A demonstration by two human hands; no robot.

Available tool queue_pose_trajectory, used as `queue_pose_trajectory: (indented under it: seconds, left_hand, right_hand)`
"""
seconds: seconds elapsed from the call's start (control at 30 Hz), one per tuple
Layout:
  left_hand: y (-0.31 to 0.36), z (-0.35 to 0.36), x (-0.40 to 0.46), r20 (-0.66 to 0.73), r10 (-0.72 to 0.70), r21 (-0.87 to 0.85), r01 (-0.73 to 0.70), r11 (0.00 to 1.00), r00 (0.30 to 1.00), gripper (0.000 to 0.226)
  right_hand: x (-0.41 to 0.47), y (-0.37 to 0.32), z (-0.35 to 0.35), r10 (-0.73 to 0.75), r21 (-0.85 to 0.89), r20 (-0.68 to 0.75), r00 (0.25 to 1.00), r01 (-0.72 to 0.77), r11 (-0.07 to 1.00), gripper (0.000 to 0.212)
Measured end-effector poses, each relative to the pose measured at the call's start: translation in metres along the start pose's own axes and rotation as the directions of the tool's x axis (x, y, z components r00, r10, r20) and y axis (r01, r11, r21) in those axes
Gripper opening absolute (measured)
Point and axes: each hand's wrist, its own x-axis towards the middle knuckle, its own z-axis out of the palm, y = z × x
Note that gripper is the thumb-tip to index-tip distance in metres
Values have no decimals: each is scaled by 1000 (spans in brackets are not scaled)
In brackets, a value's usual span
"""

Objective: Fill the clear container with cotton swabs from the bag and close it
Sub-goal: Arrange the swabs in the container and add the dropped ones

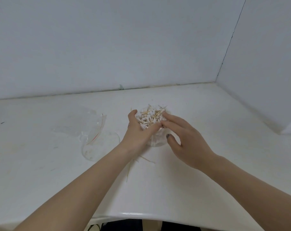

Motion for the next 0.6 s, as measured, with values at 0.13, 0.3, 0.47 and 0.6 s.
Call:
queue_pose_trajectory:
  seconds: [0.13,0.3,0.47,0.6]
  left_hand:
    - [6,-5,0,22,18,15,-18,1000,1000,113]
    - [2,-6,5,49,17,68,-21,997,999,103]
    - [6,-9,10,77,-2,9,1,1000,997,100]
    - [9,-7,5,30,3,36,-4,999,1000,108]
  right_hand:
    - [9,3,-7,40,64,-11,999,-39,997,54]
    - [8,6,-3,112,77,11,994,-112,991,48]
    - [2,9,-3,-1,9,56,998,0,1000,48]
    - [9,6,-10,119,197,-1,993,-116,974,57]
